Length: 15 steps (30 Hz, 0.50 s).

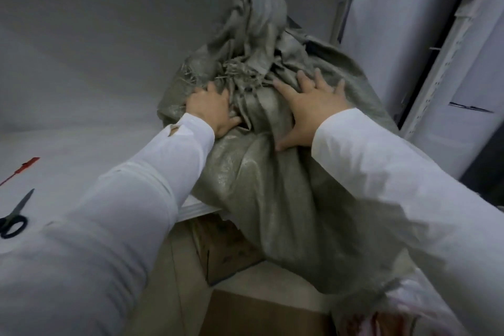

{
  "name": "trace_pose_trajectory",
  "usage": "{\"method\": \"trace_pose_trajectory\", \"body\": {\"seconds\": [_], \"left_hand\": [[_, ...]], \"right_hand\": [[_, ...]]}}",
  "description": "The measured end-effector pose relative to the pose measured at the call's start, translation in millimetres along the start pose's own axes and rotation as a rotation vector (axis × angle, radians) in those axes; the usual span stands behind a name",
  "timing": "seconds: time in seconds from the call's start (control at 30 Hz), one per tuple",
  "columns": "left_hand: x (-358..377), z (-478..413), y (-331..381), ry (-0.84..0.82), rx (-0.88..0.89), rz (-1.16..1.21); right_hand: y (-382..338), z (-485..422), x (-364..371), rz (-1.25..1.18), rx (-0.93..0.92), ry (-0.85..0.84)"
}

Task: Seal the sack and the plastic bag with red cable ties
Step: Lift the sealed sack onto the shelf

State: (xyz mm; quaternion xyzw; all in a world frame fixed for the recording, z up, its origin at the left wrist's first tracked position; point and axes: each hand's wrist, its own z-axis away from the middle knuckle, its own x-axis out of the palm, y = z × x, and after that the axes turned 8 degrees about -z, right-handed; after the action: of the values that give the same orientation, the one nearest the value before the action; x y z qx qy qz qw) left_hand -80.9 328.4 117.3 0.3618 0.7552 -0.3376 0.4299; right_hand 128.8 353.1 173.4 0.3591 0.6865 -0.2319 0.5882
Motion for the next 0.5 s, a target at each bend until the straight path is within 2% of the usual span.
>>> {"method": "trace_pose_trajectory", "body": {"seconds": [0.1, 0.2, 0.27, 0.33, 0.43, 0.5], "left_hand": [[2.5, 6.4, 4.7, 0.003, -0.039, 0.036], [-2.2, 14.8, 12.0, 0.007, -0.043, 0.009], [-5.2, 19.8, 16.9, 0.015, -0.032, -0.020], [-6.1, 21.8, 20.0, 0.013, -0.020, -0.033], [-3.7, 20.9, 21.6, 0.003, -0.035, -0.017], [0.5, 19.3, 22.1, -0.002, -0.046, -0.010]], "right_hand": [[-0.8, 50.0, 8.6, 0.062, 0.134, -0.061], [8.8, 75.1, 21.4, -0.059, 0.283, -0.145], [14.3, 80.3, 27.0, -0.105, 0.317, -0.151], [18.3, 80.8, 33.3, -0.090, 0.312, -0.102], [29.9, 79.5, 42.3, -0.003, 0.230, 0.130], [42.6, 78.0, 45.4, 0.061, 0.184, 0.205]]}}
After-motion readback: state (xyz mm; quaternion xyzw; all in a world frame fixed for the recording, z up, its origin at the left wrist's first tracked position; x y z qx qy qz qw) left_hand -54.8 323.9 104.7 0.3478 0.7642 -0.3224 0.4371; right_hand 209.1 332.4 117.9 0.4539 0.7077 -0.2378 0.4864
